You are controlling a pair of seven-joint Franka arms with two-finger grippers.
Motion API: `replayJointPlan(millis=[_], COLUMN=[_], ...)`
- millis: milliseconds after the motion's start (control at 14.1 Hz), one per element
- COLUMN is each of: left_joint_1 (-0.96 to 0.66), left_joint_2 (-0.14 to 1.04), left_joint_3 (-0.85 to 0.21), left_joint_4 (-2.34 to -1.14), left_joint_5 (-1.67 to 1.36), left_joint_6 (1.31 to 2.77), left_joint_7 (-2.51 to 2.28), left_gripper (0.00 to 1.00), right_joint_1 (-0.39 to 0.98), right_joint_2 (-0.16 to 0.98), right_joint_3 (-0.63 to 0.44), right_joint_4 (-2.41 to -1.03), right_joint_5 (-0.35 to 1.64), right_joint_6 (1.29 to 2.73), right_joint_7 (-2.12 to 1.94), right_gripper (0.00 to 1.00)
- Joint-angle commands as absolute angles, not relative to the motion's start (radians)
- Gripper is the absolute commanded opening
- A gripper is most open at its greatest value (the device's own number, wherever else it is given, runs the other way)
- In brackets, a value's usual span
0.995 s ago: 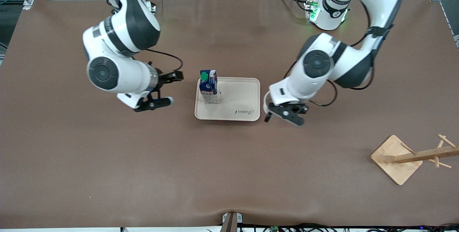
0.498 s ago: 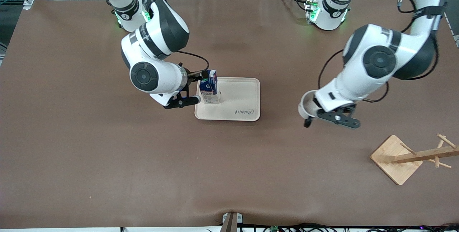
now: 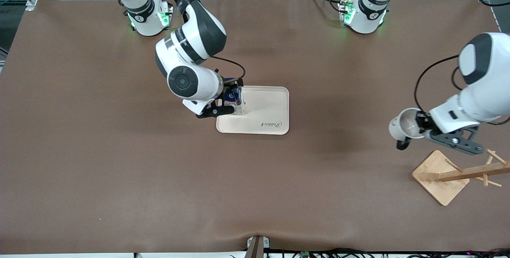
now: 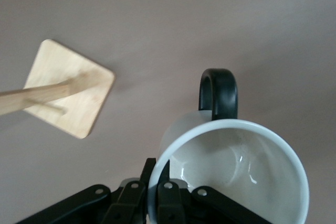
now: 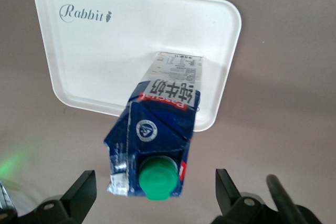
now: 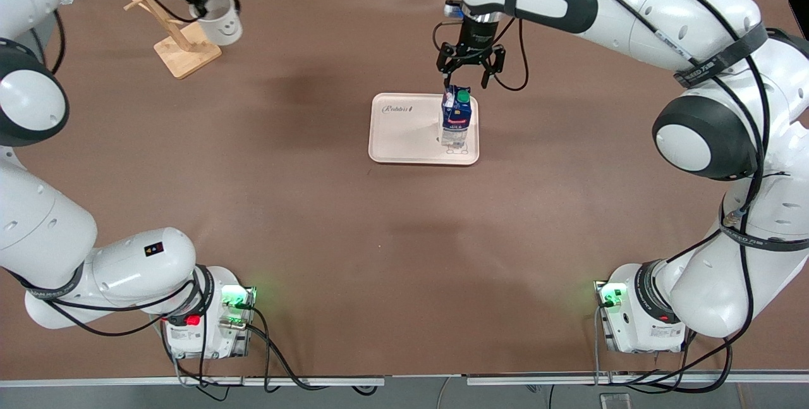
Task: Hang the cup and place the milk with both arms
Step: 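Carry the mug toward the wooden stand while the right gripper grasps the milk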
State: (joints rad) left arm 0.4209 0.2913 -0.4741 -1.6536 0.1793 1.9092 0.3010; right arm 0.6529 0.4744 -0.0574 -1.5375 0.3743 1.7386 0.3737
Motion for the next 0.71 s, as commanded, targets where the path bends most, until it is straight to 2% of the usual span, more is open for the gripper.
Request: replayJointPlan(millis=[0,284,355,427,640], left_joint_1=[0.442,0.492,0.508,0.520,0.555], left_joint_2=[0.279,0.305,0.313,0.317,0.333], left_joint_3=[-0.476,-0.472,-0.472,-0.471,-0.469], left_joint_4=[-1.580,-1.500,-1.496,-1.494,-1.468], left_joint_5=[0.172,0.176,0.176,0.175,0.175], left_joint_6=[1.813,1.805,1.805,1.805,1.807], left_joint_7=[0.336,0.371,0.383,0.399,0.422], left_gripper=[0.00,0.00,0.00,0.00,0.00], right_joint_1=[0.672,0.698,0.707,0.701,0.700], right_joint_2=[0.477,0.476,0.472,0.472,0.472], right_joint_3=[-0.066,-0.067,-0.069,-0.068,-0.068], right_joint_4=[-1.569,-1.626,-1.641,-1.641,-1.632], right_joint_5=[0.394,0.384,0.382,0.382,0.387], right_joint_6=[1.772,1.870,1.888,1.875,1.832], right_joint_7=[0.399,0.399,0.402,0.411,0.413], right_gripper=[1.00,1.00,0.62,0.03,0.00])
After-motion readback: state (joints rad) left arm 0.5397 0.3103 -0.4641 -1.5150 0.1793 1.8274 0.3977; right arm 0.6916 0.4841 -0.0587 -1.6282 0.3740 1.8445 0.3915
